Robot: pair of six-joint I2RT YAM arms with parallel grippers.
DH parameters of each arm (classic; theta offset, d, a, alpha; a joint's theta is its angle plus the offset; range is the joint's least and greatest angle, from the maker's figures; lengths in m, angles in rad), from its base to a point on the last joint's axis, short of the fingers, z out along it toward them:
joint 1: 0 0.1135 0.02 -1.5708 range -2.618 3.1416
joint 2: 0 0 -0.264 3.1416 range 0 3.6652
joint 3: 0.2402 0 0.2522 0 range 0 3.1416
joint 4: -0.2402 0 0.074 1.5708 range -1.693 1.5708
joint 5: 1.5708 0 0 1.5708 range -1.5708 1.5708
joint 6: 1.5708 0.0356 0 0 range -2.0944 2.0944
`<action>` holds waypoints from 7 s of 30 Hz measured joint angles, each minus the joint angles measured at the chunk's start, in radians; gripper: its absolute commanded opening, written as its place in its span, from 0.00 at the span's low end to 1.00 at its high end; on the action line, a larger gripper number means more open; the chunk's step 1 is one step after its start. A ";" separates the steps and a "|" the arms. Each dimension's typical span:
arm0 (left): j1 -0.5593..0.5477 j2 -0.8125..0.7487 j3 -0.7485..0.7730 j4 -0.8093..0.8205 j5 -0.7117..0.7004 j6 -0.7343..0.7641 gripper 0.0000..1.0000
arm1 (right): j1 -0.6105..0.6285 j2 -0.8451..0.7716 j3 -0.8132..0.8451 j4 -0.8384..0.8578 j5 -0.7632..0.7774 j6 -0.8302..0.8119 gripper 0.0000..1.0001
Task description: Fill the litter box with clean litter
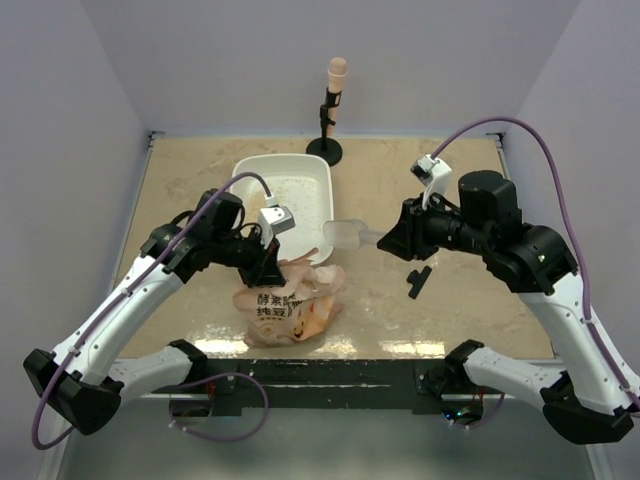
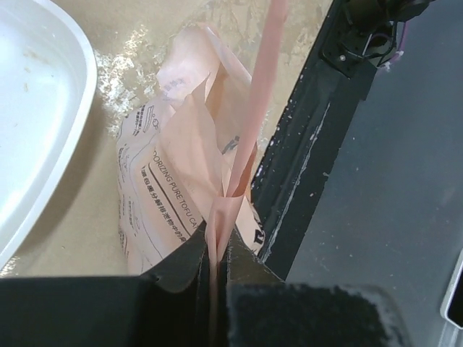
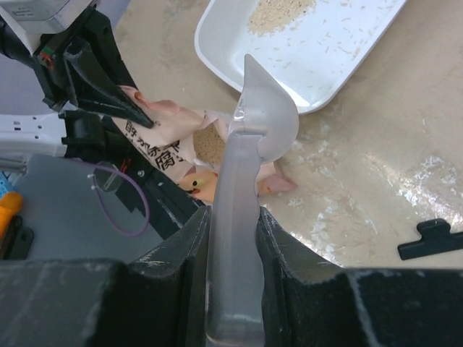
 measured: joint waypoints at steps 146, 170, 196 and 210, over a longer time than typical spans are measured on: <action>-0.175 -0.535 -0.425 0.470 -0.138 0.417 0.00 | 0.288 0.565 0.249 -0.255 -0.105 0.055 0.00; -0.175 -0.563 -0.457 0.504 -0.145 0.407 0.00 | 0.312 0.422 -0.006 -0.114 0.049 0.195 0.00; -0.190 -0.591 -0.470 0.366 -0.170 0.444 0.00 | 0.153 0.235 -0.911 1.061 -0.563 0.417 0.00; -0.196 -0.636 -0.289 0.125 -0.370 0.488 0.00 | 0.156 0.248 -1.016 1.493 -0.611 0.551 0.00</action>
